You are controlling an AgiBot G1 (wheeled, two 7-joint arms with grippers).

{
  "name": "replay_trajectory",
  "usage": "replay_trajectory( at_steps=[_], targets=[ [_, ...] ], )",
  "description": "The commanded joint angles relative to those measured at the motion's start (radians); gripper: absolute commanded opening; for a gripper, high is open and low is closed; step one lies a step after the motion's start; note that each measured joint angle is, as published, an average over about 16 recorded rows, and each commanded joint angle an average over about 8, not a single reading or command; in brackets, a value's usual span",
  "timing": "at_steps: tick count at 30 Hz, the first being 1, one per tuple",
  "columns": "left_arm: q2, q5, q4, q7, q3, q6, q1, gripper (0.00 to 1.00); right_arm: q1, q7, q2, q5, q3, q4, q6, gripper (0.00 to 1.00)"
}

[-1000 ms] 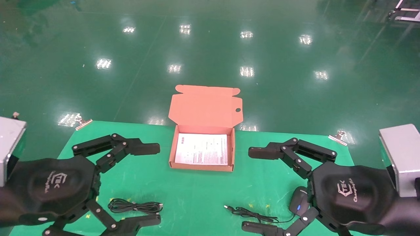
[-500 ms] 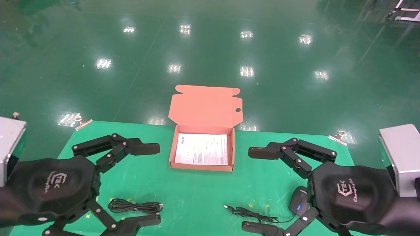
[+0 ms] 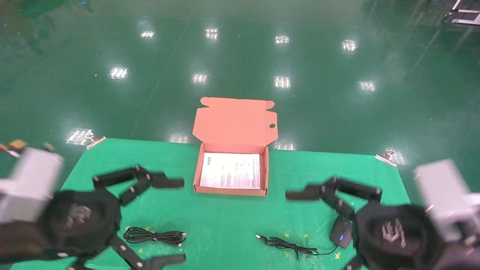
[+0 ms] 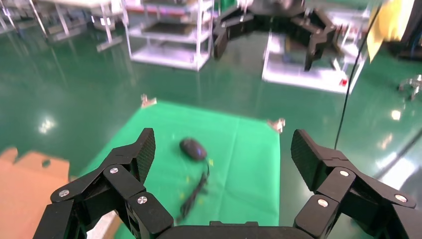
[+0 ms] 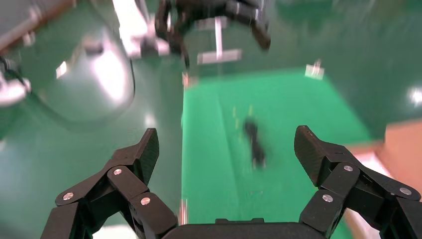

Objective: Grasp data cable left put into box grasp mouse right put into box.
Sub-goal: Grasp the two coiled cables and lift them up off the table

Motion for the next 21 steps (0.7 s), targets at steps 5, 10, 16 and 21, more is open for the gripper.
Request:
replay_trajectory(
  at_steps=[5,10,16,21],
  targets=[
    [0.017,0.195,-0.026,-0.004,0.083,0.022,-0.088,1.0,0.169,0.046,-0.007,-0.208,-0.164,0.028,-0.045,1.0],
    [0.066,0.369,-0.033,0.032,0.175,0.047,-0.183,1.0,0.331,0.029,-0.048,-0.348,-0.375,0.032,-0.048,1.0],
    [0.133,0.563,-0.04,0.082,0.279,0.032,-0.263,1.0,0.488,0.023,-0.12,-0.501,-0.623,0.029,-0.049,1.0],
    [0.186,0.709,-0.041,0.091,0.351,0.001,-0.281,1.0,0.605,0.076,-0.211,-0.645,-0.86,0.023,-0.051,1.0]
  ],
)
